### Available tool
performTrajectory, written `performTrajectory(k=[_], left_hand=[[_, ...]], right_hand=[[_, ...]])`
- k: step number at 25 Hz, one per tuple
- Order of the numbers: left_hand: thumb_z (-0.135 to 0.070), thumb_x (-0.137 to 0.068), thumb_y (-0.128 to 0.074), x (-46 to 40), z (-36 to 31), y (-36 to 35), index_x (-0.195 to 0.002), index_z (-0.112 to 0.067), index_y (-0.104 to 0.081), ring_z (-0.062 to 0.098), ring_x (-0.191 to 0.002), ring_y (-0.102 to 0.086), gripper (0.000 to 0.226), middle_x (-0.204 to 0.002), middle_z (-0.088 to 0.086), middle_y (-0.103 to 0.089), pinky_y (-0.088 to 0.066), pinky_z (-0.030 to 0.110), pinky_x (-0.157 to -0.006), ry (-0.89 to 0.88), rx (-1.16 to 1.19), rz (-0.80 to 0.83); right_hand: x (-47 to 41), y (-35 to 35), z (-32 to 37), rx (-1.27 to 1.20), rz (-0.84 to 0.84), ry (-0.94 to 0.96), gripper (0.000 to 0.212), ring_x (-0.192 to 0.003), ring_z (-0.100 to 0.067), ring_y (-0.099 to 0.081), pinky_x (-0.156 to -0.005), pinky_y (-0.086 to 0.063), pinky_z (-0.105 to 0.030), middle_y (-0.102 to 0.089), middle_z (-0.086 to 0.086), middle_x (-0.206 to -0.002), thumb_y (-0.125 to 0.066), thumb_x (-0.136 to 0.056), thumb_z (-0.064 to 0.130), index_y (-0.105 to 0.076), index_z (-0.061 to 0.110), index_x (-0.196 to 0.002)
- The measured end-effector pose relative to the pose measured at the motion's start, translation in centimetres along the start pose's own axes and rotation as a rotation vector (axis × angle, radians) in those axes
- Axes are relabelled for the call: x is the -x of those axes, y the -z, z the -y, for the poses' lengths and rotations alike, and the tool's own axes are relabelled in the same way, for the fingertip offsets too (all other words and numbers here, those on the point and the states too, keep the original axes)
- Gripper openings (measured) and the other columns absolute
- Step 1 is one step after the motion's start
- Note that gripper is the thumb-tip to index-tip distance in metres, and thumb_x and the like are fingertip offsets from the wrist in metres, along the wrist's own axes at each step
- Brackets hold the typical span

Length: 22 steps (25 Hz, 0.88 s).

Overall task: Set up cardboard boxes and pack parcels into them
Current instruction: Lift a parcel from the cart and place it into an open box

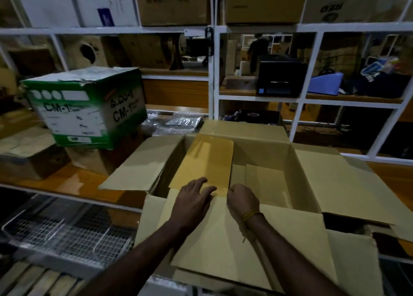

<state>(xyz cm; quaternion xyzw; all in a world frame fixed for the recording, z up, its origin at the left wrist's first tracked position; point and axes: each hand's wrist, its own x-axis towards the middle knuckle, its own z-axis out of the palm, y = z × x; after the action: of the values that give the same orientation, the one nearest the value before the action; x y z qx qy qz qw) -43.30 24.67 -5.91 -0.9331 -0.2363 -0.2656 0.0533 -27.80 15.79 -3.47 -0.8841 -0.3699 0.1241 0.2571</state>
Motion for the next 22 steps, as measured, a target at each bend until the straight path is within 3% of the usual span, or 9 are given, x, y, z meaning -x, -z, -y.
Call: performTrajectory(k=[2, 5, 7, 9, 11, 13, 16, 19, 22], left_hand=[[-0.023, -0.089, -0.070, 0.6, 1.4, 0.0, -0.127, -0.023, -0.060, 0.028, -0.116, -0.059, 0.039, -0.140, 0.009, -0.053, -0.056, 0.041, -0.086, -0.057, 0.049, -0.033], [-0.021, -0.094, -0.065, 1.0, 3.1, -0.4, -0.146, -0.018, -0.048, 0.024, -0.141, -0.042, 0.054, -0.161, 0.003, -0.033, -0.043, 0.040, -0.109, -0.137, 0.128, -0.060], [-0.019, -0.097, -0.061, 1.0, 3.9, -0.4, -0.156, -0.015, -0.030, 0.023, -0.151, -0.025, 0.067, -0.167, 0.000, -0.016, -0.032, 0.041, -0.117, -0.134, 0.126, -0.076], [-0.019, -0.098, -0.059, 0.8, 4.6, -0.1, -0.159, -0.012, -0.016, 0.024, -0.154, -0.013, 0.076, -0.168, 0.002, -0.006, -0.028, 0.046, -0.120, -0.077, 0.055, -0.091], [-0.019, -0.097, -0.058, 0.8, 5.3, 0.3, -0.160, -0.010, -0.010, 0.025, -0.155, -0.003, 0.080, -0.168, 0.006, 0.000, -0.023, 0.050, -0.121, -0.017, -0.046, -0.093], [-0.022, -0.098, -0.056, 0.8, 6.1, 0.5, -0.159, -0.009, -0.009, 0.025, -0.155, 0.003, 0.079, -0.168, 0.009, 0.003, -0.017, 0.050, -0.121, 0.032, -0.109, -0.101], [-0.030, -0.098, -0.053, 0.7, 7.1, 0.7, -0.159, -0.007, -0.008, 0.027, -0.155, 0.002, 0.079, -0.167, 0.013, 0.003, -0.012, 0.049, -0.121, 0.148, -0.156, -0.107], [-0.034, -0.093, -0.061, 0.7, 8.1, 1.2, -0.157, -0.004, -0.020, 0.029, -0.154, 0.002, 0.081, -0.166, 0.017, 0.005, -0.010, 0.051, -0.121, 0.300, -0.150, -0.076], [-0.040, -0.093, -0.055, 1.0, 9.0, 1.4, -0.157, -0.006, -0.021, 0.030, -0.154, 0.006, 0.080, -0.165, 0.020, 0.010, -0.003, 0.050, -0.122, 0.381, -0.162, -0.059]], right_hand=[[0.4, -0.6, 0.2, -0.190, -0.200, 0.004, 0.025, -0.091, -0.028, -0.066, -0.069, -0.048, -0.029, -0.072, -0.007, -0.097, -0.047, -0.093, 0.016, -0.072, 0.017, -0.095], [0.6, -1.9, 1.4, -0.474, -0.414, 0.188, 0.032, -0.107, -0.012, -0.064, -0.087, -0.055, -0.030, -0.069, 0.006, -0.118, -0.049, -0.098, 0.013, -0.067, 0.025, -0.122], [0.2, -2.5, 2.8, -0.531, -0.372, 0.362, 0.048, -0.127, 0.000, -0.049, -0.102, -0.043, -0.019, -0.053, 0.013, -0.141, -0.048, -0.099, 0.009, -0.051, 0.029, -0.143], [-0.3, -2.8, 4.4, -0.479, -0.288, 0.484, 0.067, -0.138, 0.011, -0.026, -0.104, -0.032, -0.009, -0.027, 0.019, -0.159, -0.049, -0.097, 0.002, -0.031, 0.035, -0.153], [-1.2, -3.5, 5.6, -0.343, -0.238, 0.571, 0.078, -0.144, 0.005, -0.019, -0.102, -0.039, -0.015, -0.007, 0.019, -0.164, -0.050, -0.095, 0.000, -0.019, 0.038, -0.155], [-2.3, -4.4, 6.7, -0.202, -0.176, 0.637, 0.081, -0.149, -0.014, -0.023, -0.098, -0.050, -0.030, 0.005, 0.018, -0.165, -0.051, -0.093, 0.001, -0.015, 0.037, -0.156], [-3.2, -5.7, 8.2, -0.018, -0.057, 0.681, 0.088, -0.150, -0.023, -0.022, -0.091, -0.054, -0.038, 0.016, 0.016, -0.164, -0.055, -0.091, 0.002, -0.012, 0.045, -0.154], [-3.6, -6.3, 9.6, 0.091, 0.058, 0.676, 0.094, -0.149, -0.024, -0.022, -0.086, -0.053, -0.037, 0.015, 0.011, -0.165, -0.051, -0.090, -0.001, -0.007, 0.054, -0.152], [-3.9, -6.6, 10.6, 0.103, 0.142, 0.614, 0.094, -0.149, -0.023, -0.024, -0.082, -0.047, -0.031, 0.013, 0.011, -0.165, -0.046, -0.089, -0.004, -0.009, 0.057, -0.150]])
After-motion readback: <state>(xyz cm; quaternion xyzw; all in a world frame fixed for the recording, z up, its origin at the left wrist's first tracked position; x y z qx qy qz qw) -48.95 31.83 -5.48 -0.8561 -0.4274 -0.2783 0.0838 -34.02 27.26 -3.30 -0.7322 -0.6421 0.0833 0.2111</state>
